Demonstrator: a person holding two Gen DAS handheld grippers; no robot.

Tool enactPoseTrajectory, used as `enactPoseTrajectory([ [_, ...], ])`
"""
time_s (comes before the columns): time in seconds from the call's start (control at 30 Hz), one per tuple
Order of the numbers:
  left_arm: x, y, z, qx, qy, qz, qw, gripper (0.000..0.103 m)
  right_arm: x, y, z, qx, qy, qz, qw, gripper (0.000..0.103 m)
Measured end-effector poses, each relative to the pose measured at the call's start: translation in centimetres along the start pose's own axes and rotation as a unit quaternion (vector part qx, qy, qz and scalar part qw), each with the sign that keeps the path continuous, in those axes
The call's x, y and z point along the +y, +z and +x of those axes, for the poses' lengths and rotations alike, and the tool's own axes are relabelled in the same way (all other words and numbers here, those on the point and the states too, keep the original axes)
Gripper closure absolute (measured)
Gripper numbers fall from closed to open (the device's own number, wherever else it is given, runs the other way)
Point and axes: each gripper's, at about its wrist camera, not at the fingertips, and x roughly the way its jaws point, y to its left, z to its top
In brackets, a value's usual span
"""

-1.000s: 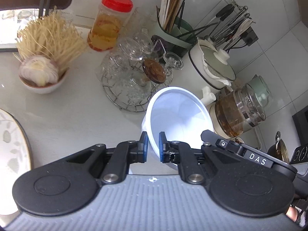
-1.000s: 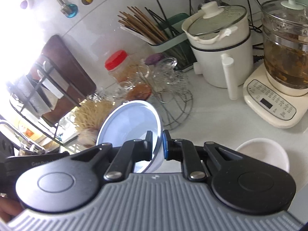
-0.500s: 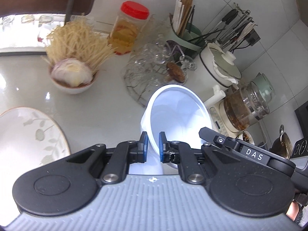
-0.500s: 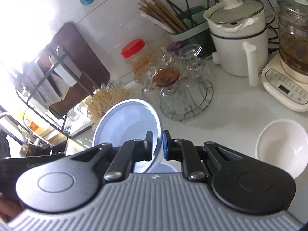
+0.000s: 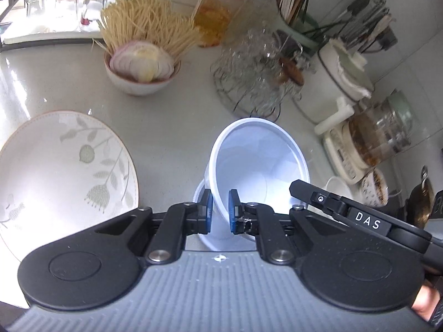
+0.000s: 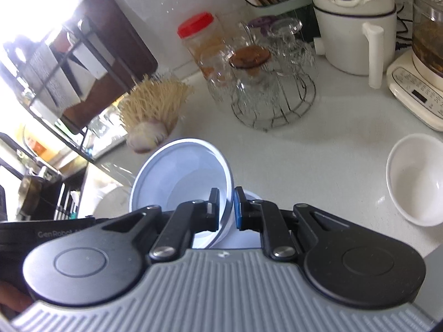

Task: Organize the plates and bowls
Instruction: 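Carry the second bowl with both grippers and lower it into the first bowl, then open both grippers and release the nested bowl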

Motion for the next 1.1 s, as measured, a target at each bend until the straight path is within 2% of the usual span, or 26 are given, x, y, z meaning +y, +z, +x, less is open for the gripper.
enactPoseTrajectory([
  [0.4,-1.0,-1.6,2.6,0.051,0.014,0.023,0.9983,0.089,-1.9,-1.9,0.9,0.038,-0.030,0.014,0.999,0.087],
  [0.87,-1.1,-1.5,3.5,0.065,0.021,0.024,0.9973,0.087,-2.5,-1.9,1.5,0.053,-0.026,0.026,0.998,0.087],
  [0.9,-1.1,-1.5,3.4,0.066,0.022,0.023,0.9973,0.086,-2.4,-1.8,1.5,0.055,-0.028,0.027,0.998,0.085],
  [0.93,-1.0,-1.5,3.3,0.063,0.023,0.024,0.9974,0.078,-2.4,-1.7,1.4,0.055,-0.031,0.028,0.998,0.075],
  [0.97,-1.0,-1.4,3.2,0.060,0.024,0.025,0.9976,0.068,-2.4,-1.6,1.3,0.052,-0.029,0.030,0.998,0.061],
  [1.03,-1.0,-1.4,2.8,0.053,0.026,0.026,0.9979,0.060,-2.4,-1.4,1.0,0.042,-0.024,0.031,0.998,0.055],
  [1.1,-1.0,-1.2,2.5,0.048,0.025,0.029,0.9981,0.060,-2.2,-1.2,0.8,0.038,-0.024,0.028,0.999,0.055],
])
